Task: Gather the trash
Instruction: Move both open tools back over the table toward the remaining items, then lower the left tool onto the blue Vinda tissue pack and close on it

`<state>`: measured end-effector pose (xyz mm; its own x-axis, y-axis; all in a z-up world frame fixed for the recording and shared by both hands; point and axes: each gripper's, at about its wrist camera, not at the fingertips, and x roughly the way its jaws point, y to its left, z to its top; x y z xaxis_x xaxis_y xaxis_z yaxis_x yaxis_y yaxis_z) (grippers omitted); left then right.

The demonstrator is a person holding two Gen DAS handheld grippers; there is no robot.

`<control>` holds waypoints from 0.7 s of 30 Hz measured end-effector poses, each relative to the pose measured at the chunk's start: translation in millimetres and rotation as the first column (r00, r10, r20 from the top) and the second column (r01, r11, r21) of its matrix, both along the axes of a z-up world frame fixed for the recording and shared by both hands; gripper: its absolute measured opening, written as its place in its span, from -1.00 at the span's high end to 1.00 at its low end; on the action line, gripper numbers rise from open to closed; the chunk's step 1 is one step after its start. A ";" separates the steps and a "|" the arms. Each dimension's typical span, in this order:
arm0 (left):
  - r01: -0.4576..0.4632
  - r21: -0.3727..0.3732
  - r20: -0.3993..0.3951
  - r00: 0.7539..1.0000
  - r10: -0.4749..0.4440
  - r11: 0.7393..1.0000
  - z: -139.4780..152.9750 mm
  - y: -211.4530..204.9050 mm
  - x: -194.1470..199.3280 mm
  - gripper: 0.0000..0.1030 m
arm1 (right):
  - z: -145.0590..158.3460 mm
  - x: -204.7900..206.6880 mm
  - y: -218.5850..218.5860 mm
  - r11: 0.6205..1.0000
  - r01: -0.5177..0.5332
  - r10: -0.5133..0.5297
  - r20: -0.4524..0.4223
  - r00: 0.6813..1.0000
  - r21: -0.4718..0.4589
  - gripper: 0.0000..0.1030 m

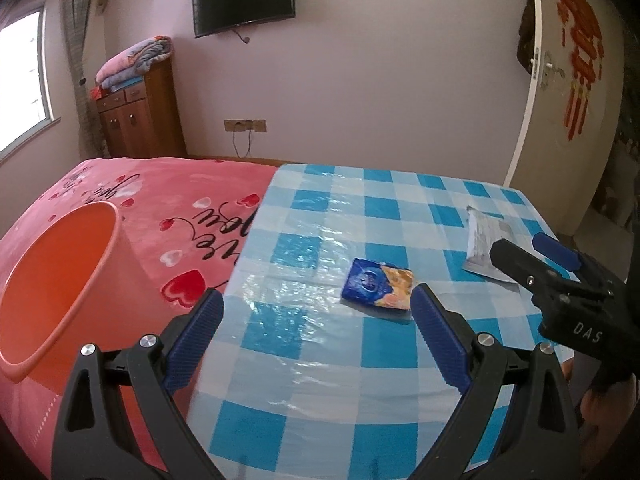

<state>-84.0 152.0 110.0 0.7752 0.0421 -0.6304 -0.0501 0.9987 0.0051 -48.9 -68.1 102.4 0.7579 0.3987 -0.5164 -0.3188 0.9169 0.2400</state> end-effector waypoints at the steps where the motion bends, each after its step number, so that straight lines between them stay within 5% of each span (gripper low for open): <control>1: 0.004 0.002 -0.005 1.000 -0.004 1.000 -1.1 -3.0 0.8 -0.84 | -1.3 0.3 -2.5 1.000 0.007 -0.007 0.003 1.000 -0.006 -0.90; 21: 0.055 0.041 -0.088 0.995 -0.051 0.998 -23.9 -49.9 23.8 -0.84 | -31.8 20.1 -64.9 0.983 0.176 -0.179 -0.053 0.982 -0.052 -0.90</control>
